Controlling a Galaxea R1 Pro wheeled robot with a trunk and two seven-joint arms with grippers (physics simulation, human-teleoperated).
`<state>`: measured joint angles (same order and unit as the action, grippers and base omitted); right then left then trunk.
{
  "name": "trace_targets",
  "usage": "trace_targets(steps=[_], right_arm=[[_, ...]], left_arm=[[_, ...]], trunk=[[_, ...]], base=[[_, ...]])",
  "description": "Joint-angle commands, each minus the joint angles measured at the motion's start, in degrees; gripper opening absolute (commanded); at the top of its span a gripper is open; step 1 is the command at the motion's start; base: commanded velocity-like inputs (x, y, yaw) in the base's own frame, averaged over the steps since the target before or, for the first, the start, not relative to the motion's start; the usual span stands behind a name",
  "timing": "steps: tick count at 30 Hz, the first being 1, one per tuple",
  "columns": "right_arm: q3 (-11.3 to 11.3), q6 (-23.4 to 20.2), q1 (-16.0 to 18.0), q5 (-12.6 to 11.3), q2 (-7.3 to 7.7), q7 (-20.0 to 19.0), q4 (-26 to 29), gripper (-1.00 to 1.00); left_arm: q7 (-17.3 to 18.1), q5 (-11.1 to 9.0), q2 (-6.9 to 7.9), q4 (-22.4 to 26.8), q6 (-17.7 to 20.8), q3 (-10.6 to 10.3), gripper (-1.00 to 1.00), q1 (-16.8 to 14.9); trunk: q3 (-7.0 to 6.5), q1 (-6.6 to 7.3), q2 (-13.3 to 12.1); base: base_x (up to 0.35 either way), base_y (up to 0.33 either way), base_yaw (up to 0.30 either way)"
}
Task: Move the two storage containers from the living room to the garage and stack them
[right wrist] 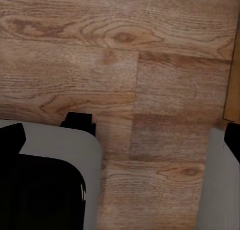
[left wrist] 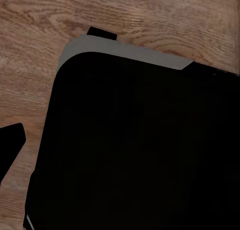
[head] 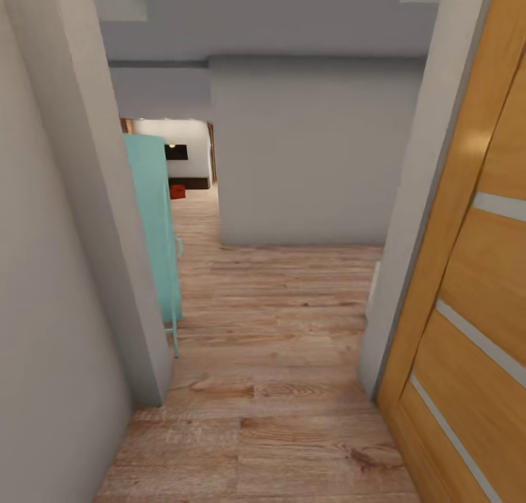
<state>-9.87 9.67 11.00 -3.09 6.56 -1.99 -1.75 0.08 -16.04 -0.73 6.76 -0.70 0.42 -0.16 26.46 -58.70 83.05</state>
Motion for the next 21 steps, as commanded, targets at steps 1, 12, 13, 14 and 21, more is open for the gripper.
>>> trace_targets(steps=[1,12,13,14,21], right_arm=[[-0.3,0.4,0.1,-0.3,-0.01,-0.2,-0.2,1.0],[-0.3,0.4,0.1,-0.4,0.0,-0.1,-0.1,1.0],[-0.3,0.4,0.1,-0.5,-0.01,-0.1,-0.1,1.0],[-0.3,0.4,0.1,-0.5,-0.03,-0.1,-0.1,1.0],[-0.1,-0.1,0.1,-0.2,-2.07,-0.1,0.0,1.0]], left_arm=[[0.0,-0.3,0.0,0.0,-0.1,0.0,1.0,0.0],[0.0,-0.3,0.02,0.1,-0.1,0.0,1.0,0.0],[0.0,-0.3,0.02,0.1,-0.1,0.0,1.0,0.0],[0.0,-0.3,0.02,0.1,-0.1,0.0,1.0,0.0],[0.0,-0.1,-0.05,0.1,-0.2,0.0,1.0,0.0]], trunk=[[0.06,-0.03,0.0],[0.06,-0.03,0.0],[0.06,-0.03,0.0],[0.06,-0.03,0.0],[0.06,-0.03,0.0]], base=[[0.326,0.0,0.0],[0.326,0.0,0.0],[0.326,0.0,0.0],[0.326,0.0,0.0],[0.326,0.0,0.0]])
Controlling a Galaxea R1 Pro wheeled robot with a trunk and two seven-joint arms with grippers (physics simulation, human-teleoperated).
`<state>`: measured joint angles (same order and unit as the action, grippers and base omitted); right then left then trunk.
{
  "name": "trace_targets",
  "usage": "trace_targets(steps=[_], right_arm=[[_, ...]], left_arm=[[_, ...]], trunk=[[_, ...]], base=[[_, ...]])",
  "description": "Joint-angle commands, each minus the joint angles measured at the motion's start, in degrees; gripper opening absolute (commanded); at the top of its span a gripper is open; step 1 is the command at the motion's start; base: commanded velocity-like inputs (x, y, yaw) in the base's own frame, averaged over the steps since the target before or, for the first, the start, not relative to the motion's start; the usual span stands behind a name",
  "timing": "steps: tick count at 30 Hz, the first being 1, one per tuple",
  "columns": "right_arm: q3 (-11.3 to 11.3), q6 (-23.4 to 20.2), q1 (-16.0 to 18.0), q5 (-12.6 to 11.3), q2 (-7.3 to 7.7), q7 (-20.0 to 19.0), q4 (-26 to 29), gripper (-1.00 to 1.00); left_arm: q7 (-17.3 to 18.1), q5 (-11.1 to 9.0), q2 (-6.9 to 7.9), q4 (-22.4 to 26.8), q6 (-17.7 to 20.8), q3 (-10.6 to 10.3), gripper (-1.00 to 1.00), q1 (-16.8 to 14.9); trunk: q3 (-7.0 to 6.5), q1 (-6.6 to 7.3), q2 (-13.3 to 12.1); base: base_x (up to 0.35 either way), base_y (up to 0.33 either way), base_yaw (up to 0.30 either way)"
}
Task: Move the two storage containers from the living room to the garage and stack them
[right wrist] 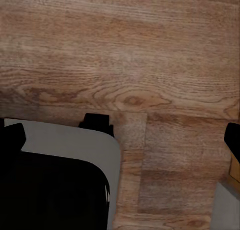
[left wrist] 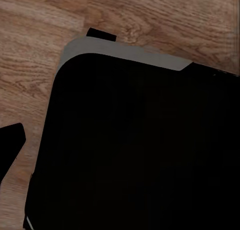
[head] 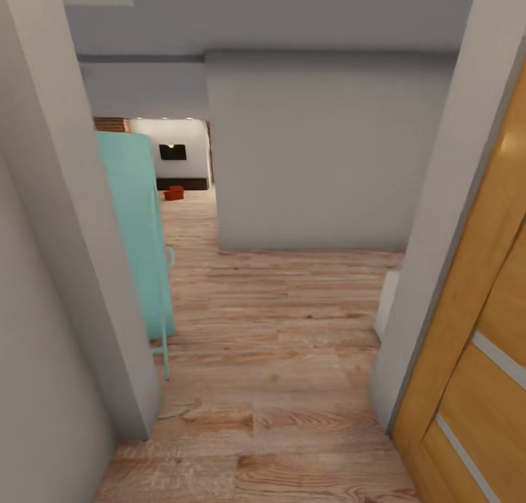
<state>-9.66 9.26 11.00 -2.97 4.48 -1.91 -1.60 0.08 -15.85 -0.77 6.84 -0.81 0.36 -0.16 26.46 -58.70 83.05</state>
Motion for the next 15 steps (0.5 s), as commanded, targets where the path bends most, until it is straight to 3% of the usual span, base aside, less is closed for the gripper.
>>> trace_targets(steps=[1,15], right_arm=[[-0.3,0.4,0.1,-0.3,-0.16,-0.2,-0.2,1.0],[-0.3,0.4,0.1,-0.4,-0.44,-0.2,-0.2,1.0]], left_arm=[[0.0,-0.3,-0.01,0.0,-0.1,0.0,1.0,0.0],[0.0,-0.3,-0.1,0.0,-0.2,0.1,1.0,0.0]], trunk=[[0.06,-0.03,0.0],[0.06,-0.03,0.0]], base=[[0.326,0.0,0.0],[0.326,0.0,0.0]])
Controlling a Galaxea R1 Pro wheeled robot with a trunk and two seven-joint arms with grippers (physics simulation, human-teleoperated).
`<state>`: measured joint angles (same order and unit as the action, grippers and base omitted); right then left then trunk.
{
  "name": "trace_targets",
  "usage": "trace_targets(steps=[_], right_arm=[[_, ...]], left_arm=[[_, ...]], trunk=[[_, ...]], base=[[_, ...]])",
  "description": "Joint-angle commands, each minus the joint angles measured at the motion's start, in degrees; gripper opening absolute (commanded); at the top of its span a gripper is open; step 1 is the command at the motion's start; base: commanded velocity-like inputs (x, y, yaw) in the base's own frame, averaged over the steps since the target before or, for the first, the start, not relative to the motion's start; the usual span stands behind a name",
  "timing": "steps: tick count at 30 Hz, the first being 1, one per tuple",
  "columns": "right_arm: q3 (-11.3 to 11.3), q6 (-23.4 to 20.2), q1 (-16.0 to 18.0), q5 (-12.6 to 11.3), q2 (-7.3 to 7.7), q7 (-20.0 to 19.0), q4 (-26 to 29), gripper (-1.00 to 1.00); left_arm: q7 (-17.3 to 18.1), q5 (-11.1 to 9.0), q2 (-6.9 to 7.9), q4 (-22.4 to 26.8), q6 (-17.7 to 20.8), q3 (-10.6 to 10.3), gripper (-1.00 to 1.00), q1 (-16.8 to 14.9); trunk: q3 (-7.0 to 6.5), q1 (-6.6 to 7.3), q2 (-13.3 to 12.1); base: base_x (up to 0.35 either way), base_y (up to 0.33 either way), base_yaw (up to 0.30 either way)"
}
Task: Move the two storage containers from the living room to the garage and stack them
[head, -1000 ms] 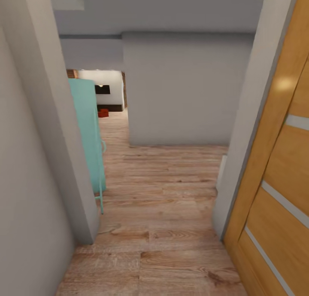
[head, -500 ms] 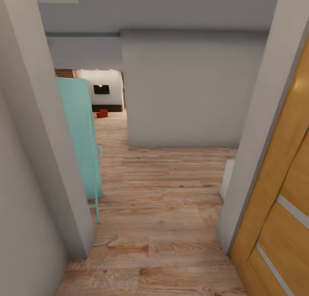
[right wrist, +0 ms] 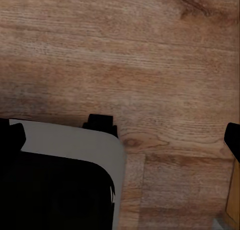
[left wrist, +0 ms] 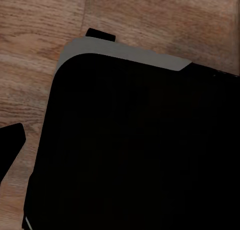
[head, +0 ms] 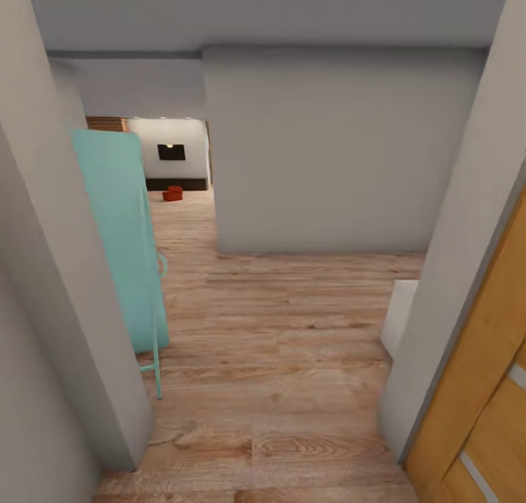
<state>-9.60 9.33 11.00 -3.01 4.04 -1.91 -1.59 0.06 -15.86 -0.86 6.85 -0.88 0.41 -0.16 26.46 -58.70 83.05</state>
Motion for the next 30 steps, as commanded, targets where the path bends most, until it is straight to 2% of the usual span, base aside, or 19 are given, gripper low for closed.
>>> trace_targets(steps=[1,30], right_arm=[[-0.3,0.3,0.1,-0.3,0.01,-0.2,-0.2,1.0],[-0.3,0.3,0.1,-0.3,0.01,-0.2,-0.2,1.0]], left_arm=[[0.0,-0.3,-0.01,0.0,-0.1,0.0,1.0,0.0],[-0.1,-0.3,-0.18,0.0,-0.2,0.0,1.0,0.0]], trunk=[[0.06,-0.03,0.0],[0.06,-0.03,0.0]], base=[[0.326,0.0,0.0],[0.326,0.0,0.0]])
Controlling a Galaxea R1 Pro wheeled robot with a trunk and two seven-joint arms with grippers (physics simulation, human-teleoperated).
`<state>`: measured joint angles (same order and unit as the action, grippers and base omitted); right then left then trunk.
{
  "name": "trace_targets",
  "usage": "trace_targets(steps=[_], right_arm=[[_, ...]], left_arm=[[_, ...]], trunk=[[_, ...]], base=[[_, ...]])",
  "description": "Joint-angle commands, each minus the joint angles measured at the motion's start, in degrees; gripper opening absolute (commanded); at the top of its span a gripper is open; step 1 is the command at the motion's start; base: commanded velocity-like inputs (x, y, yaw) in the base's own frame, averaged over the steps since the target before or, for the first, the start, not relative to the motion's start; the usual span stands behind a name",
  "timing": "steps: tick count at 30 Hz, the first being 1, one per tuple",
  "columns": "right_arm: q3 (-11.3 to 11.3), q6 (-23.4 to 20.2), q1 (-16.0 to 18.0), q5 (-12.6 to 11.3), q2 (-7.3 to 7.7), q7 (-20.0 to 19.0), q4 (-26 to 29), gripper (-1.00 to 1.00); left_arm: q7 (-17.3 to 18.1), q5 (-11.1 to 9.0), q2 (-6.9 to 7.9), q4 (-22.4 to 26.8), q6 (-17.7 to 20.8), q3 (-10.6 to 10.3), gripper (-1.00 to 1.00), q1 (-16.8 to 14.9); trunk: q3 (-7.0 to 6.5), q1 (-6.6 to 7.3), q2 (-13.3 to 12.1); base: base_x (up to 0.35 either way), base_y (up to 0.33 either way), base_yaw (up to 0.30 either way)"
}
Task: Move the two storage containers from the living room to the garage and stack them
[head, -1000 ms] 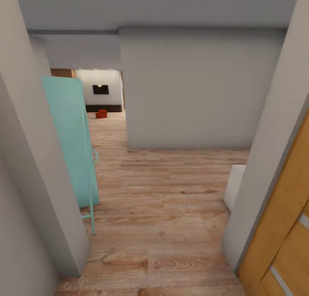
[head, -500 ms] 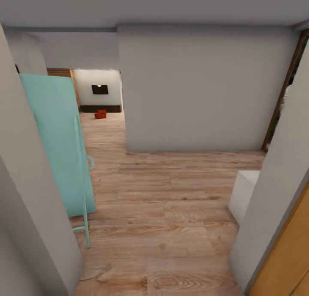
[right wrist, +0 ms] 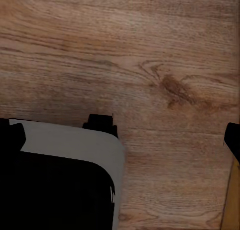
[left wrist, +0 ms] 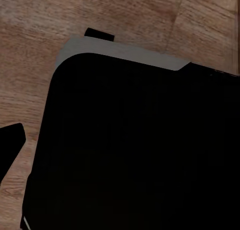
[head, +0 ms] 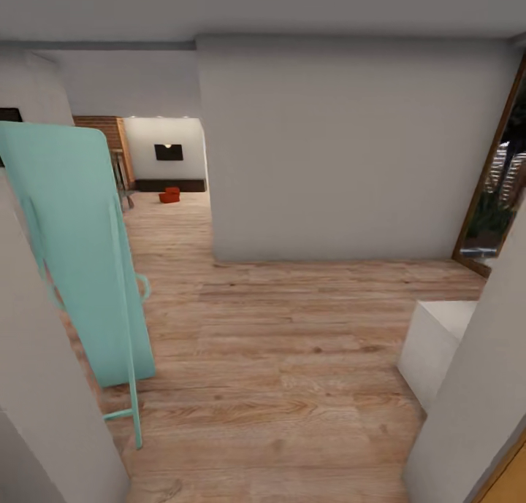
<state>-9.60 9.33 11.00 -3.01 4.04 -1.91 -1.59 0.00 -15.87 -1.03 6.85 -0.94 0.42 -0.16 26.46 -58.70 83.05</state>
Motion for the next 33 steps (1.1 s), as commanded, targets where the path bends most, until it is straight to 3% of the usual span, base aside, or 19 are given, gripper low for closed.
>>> trace_targets(steps=[1,33], right_arm=[[-0.3,0.3,0.1,-0.3,0.01,-0.2,-0.2,1.0],[-0.3,0.3,0.1,-0.3,0.01,-0.2,-0.2,1.0]], left_arm=[[0.0,-0.3,-0.02,0.0,-0.1,0.0,1.0,0.0],[0.0,0.2,-0.03,0.0,-0.1,-0.6,1.0,0.0]], trunk=[[0.06,-0.03,0.0],[0.06,-0.03,0.0]], base=[[0.326,0.0,0.0],[0.326,0.0,0.0]])
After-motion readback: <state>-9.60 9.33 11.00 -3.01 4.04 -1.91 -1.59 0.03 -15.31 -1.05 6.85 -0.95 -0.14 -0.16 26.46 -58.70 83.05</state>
